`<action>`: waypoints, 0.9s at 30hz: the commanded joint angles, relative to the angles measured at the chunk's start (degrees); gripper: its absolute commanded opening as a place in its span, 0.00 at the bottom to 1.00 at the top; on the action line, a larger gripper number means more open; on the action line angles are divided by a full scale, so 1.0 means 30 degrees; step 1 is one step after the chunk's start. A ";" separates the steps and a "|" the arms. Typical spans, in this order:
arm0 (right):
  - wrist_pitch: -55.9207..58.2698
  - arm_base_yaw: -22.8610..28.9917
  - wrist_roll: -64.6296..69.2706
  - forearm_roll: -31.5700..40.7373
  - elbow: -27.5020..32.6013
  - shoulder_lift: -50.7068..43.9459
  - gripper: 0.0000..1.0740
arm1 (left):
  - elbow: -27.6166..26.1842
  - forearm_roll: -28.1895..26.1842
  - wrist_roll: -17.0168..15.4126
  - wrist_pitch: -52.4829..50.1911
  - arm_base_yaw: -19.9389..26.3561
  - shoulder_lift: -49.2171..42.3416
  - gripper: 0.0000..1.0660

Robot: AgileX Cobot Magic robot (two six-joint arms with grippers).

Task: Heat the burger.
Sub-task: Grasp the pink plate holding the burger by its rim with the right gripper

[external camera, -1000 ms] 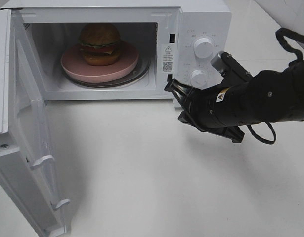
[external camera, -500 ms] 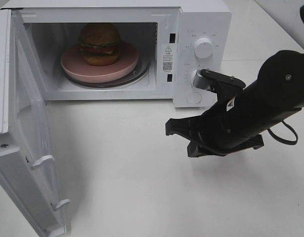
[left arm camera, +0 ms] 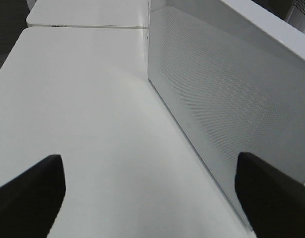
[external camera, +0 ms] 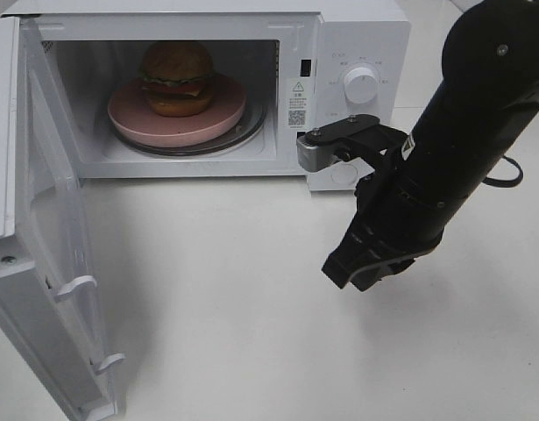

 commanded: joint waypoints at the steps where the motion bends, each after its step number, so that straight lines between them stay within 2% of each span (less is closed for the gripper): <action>1: 0.1356 -0.0095 -0.4144 -0.0267 -0.0726 -0.0153 0.07 | 0.0076 -0.0191 -0.0038 -0.0229 -0.0019 -0.0382 0.82; 5: 0.2120 -0.0095 -0.7372 -0.0286 -0.1261 -0.0153 0.07 | 0.0076 -0.0191 -0.0038 -0.0229 -0.0019 -0.0382 0.82; 7: 0.2807 -0.0095 -1.1555 -0.0306 -0.1833 -0.0153 0.07 | 0.0076 -0.0191 -0.0038 -0.0229 -0.0019 -0.0382 0.82; 10: 0.2884 -0.0095 -1.2471 -0.0344 -0.1910 -0.0153 0.08 | 0.0076 -0.0191 -0.0038 -0.0229 -0.0019 -0.0382 0.82; 21: 0.2846 -0.0076 -2.0340 -0.1738 -0.2483 -0.0153 0.09 | 0.0076 -0.0191 -0.0038 -0.0229 -0.0019 -0.0382 0.82; 27: 0.2731 -0.0019 -2.0837 -0.1738 -0.2483 -0.0153 0.10 | 0.0076 -0.0191 -0.0038 -0.0229 -0.0019 -0.0382 0.82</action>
